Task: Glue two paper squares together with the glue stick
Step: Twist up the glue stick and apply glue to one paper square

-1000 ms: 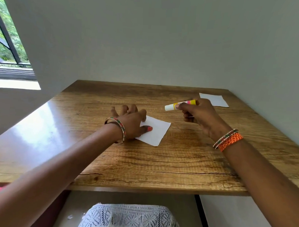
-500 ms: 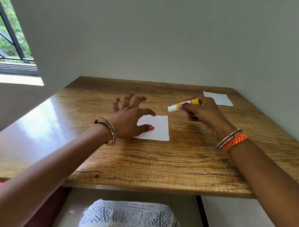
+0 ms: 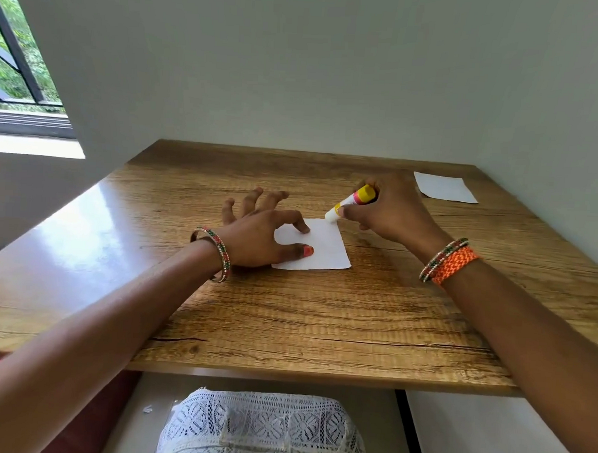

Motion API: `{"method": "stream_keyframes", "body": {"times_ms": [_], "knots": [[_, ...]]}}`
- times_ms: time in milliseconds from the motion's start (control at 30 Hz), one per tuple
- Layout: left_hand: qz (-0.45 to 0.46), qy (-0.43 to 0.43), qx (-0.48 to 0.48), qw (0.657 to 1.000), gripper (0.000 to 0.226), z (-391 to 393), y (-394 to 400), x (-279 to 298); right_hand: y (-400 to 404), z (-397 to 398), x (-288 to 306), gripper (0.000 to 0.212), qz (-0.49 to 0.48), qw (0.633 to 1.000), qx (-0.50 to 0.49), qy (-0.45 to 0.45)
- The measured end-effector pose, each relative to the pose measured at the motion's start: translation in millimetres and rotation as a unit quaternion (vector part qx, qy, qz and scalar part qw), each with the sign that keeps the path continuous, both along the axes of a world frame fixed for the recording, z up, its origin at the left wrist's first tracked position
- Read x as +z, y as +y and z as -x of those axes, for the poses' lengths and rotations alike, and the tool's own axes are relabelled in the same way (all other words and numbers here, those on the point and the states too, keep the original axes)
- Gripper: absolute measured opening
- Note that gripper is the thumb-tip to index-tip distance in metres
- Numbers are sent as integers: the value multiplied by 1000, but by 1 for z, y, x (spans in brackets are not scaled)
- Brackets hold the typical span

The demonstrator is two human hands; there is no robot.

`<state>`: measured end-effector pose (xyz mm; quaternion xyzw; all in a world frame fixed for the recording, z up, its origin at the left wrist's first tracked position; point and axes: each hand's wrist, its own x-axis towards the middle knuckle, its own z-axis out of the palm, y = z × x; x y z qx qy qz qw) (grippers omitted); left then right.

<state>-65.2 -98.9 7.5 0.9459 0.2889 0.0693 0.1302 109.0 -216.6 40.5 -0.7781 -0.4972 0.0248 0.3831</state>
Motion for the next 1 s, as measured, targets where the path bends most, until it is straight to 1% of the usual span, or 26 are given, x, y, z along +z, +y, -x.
{"method": "stream_keyframes", "body": {"times_ms": [233, 500, 667, 900, 1000], "knots": [[0, 8, 2, 1000, 39, -1, 1, 0, 1, 1, 2, 33, 23, 1000, -6, -1], [-2, 18, 8, 1000, 39, -2, 0, 1, -12, 6, 7, 24, 42, 999, 7, 21], [0, 21, 9, 1000, 39, -2, -1, 2, -18, 13, 10, 31, 58, 998, 0, 21], [0, 19, 12, 1000, 39, -1, 0, 1, -29, 21, 18, 30, 97, 995, -2, 24], [-1, 18, 13, 1000, 38, -2, 0, 0, -31, 24, 20, 33, 113, 993, -6, 21]]}}
